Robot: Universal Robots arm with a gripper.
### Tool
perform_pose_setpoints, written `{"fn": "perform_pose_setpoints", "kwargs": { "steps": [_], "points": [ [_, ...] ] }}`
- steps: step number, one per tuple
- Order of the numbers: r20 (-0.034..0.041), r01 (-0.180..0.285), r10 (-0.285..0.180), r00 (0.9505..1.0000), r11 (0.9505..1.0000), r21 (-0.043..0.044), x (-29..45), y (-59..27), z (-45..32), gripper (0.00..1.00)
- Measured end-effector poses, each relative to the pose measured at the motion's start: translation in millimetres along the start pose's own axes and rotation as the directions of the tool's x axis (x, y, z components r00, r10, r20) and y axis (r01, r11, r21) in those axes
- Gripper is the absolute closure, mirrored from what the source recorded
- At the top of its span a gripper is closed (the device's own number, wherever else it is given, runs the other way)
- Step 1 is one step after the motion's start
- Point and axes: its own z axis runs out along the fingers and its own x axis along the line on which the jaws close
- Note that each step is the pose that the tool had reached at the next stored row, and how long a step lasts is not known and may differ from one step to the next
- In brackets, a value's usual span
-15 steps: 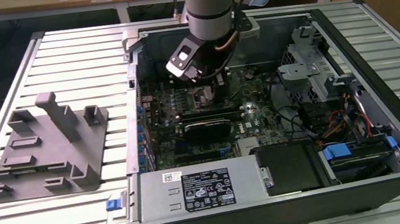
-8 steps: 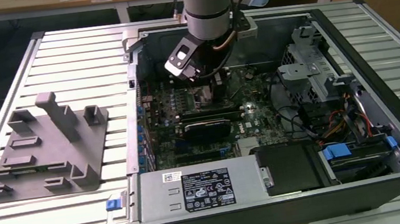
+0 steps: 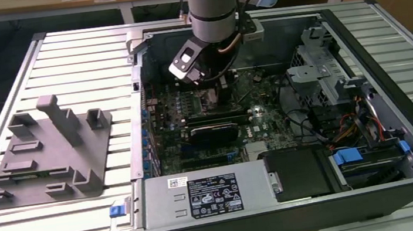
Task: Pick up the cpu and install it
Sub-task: 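Place the cpu into insertion slot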
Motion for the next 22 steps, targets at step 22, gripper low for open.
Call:
{"fn": "perform_pose_setpoints", "kwargs": {
  "steps": [22],
  "points": [
    [-0.0049,-0.048,0.048,0.9988,0.9989,-0.0003,0.0,-3.0,12.6,0.45]
  ]
}}
